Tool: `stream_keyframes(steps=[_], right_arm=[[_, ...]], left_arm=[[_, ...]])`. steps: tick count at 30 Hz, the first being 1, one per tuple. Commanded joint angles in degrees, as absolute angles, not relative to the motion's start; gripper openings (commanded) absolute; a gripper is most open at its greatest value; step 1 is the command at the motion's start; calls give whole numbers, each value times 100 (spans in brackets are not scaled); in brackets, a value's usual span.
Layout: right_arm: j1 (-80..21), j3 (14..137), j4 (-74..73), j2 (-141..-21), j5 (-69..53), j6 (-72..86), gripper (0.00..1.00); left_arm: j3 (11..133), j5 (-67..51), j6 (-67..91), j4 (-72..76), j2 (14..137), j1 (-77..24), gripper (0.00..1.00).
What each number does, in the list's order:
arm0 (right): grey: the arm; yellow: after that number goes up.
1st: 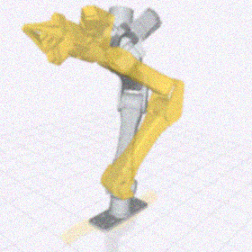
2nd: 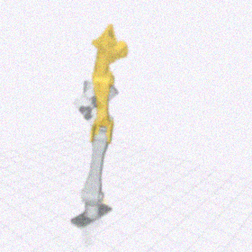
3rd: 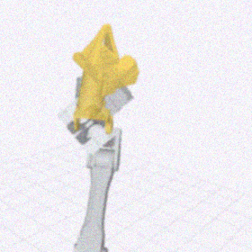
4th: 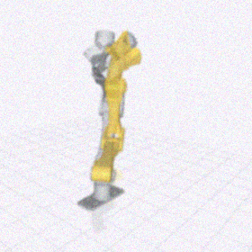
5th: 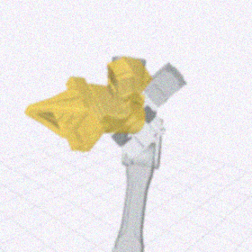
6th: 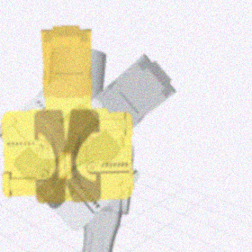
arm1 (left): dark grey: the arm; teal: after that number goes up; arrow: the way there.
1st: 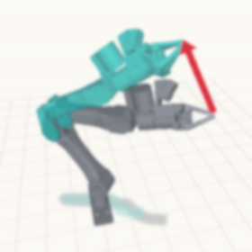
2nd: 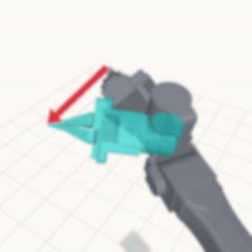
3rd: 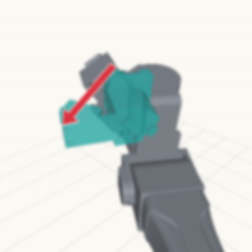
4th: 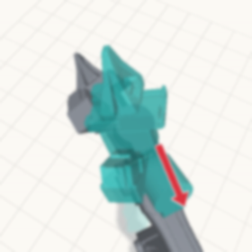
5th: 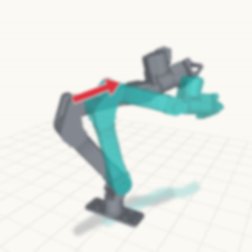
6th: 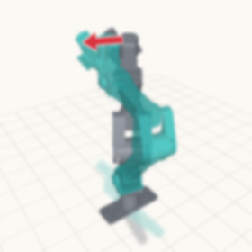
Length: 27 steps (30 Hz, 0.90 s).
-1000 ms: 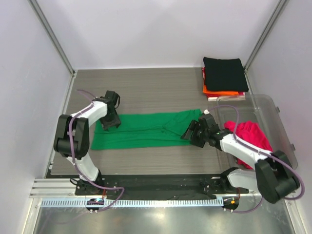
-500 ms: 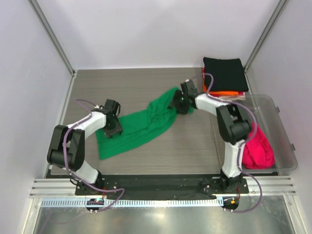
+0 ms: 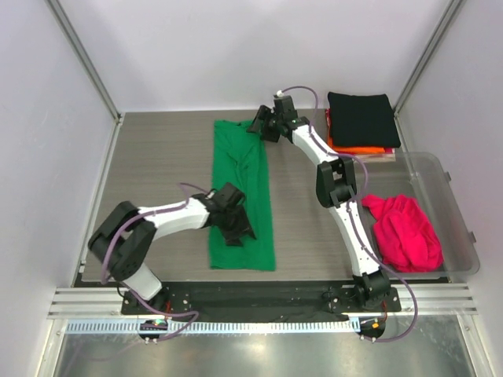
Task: Fold and stack the t-shirts
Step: Fold the tshirt
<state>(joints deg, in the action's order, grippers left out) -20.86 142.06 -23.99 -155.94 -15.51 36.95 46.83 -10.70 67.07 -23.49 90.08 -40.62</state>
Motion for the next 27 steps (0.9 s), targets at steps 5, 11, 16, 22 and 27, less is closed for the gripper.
stream_keyframes(steps=[5, 11, 16, 22, 27], right_arm=[[-1978, 14116, -2198, -15997, -1863, 3973, 75], [-1934, 13493, -2153, -15120, -1583, 3823, 76], [-1872, 12773, -2162, -14143, -1459, 3639, 79], [-1863, 10764, -2206, -12071, -1187, 3253, 81], [-1942, 8450, -2320, -10181, -1002, 3269, 80]], left_arm=[[5502, -1327, 7365, -2241, 9554, -4650, 54], [6072, -1020, 6709, -3144, 9282, -4667, 59], [6943, -47, 6083, -4584, 8607, -4702, 66], [6637, 896, 5836, -5203, 7674, -4702, 70], [5530, 897, 6116, -5011, 6707, -4693, 70]])
